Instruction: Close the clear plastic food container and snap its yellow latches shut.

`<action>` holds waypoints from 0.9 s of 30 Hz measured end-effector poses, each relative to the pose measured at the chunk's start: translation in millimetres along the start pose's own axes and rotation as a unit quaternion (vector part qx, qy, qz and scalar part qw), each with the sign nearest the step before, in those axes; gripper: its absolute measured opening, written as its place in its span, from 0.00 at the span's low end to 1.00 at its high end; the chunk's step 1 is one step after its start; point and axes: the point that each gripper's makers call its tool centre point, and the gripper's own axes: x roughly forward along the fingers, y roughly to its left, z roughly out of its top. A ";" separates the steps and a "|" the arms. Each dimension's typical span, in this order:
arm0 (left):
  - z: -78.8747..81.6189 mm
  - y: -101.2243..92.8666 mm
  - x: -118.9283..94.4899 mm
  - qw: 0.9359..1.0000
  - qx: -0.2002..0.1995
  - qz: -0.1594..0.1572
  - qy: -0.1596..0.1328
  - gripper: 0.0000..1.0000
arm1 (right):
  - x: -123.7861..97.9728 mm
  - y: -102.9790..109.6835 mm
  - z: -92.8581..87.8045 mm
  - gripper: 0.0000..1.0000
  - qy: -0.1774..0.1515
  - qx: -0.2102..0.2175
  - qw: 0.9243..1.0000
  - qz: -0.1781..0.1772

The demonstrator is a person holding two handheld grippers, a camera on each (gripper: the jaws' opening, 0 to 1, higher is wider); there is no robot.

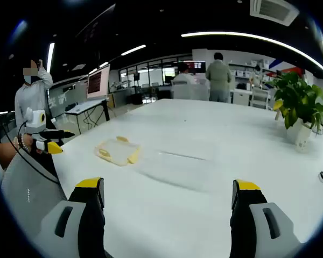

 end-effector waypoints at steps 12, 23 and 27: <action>0.5 1.8 0.2 1.000 -0.009 0.003 -0.002 0.99 | -0.4 -2.7 0.1 0.97 -0.003 0.009 1.000 -0.002; -0.3 2.5 -0.1 1.000 -0.011 0.006 -0.001 0.99 | -0.3 -2.6 -0.8 0.96 -0.001 0.009 1.000 -0.002; -3.8 2.0 -0.1 1.000 -0.009 0.003 0.006 0.99 | -0.9 -3.9 1.2 0.94 -0.005 0.007 1.000 -0.005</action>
